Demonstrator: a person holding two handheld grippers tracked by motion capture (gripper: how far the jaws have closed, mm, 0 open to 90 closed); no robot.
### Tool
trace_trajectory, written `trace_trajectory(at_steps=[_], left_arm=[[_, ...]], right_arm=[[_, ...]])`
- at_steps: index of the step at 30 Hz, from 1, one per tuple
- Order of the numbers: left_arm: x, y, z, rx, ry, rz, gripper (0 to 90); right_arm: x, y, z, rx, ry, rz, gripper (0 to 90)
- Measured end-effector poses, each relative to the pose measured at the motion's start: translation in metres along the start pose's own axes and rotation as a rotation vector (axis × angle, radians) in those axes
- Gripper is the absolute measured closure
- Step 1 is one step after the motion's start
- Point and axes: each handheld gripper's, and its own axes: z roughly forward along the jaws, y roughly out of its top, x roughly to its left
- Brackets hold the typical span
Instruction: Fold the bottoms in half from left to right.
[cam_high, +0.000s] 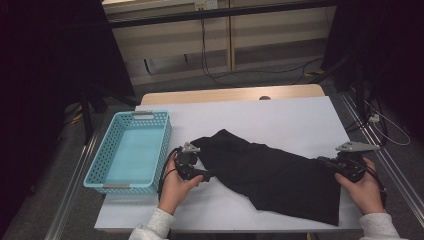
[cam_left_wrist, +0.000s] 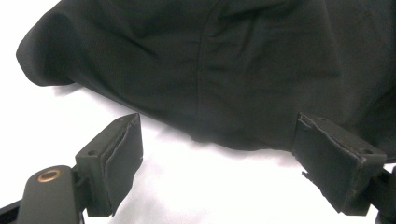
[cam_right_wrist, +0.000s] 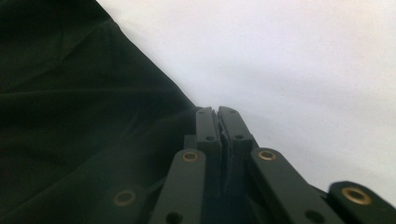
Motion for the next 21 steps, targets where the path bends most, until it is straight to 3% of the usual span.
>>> trace_trajectory(at_steps=[3, 5, 6, 7, 13, 21], left_arm=[[0.000, 0.001, -0.001, 0.000, -0.002, 0.005, 16.3], [-0.001, 0.001, -0.001, -0.001, -0.004, 0.004, 16.3], [-0.001, 0.001, -0.002, -0.002, -0.003, 0.009, 16.3], [0.000, 0.001, -0.002, 0.005, -0.008, 0.012, 16.3], [0.000, 0.000, 0.000, 0.008, -0.007, 0.008, 16.2], [0.000, 0.000, 0.000, 0.011, -0.010, 0.008, 16.2]], right_arm=[[-0.001, -0.001, 0.000, -0.008, -0.019, 0.010, 76.0], [-0.001, -0.001, -0.001, -0.010, -0.021, 0.011, 74.4], [-0.004, -0.001, -0.007, -0.032, -0.032, 0.033, 66.5], [-0.006, -0.001, -0.009, -0.040, -0.042, 0.044, 64.5], [-0.017, -0.008, -0.017, -0.035, -0.071, 0.077, 59.6], [-0.020, -0.018, -0.023, 0.005, -0.057, 0.074, 58.1]])
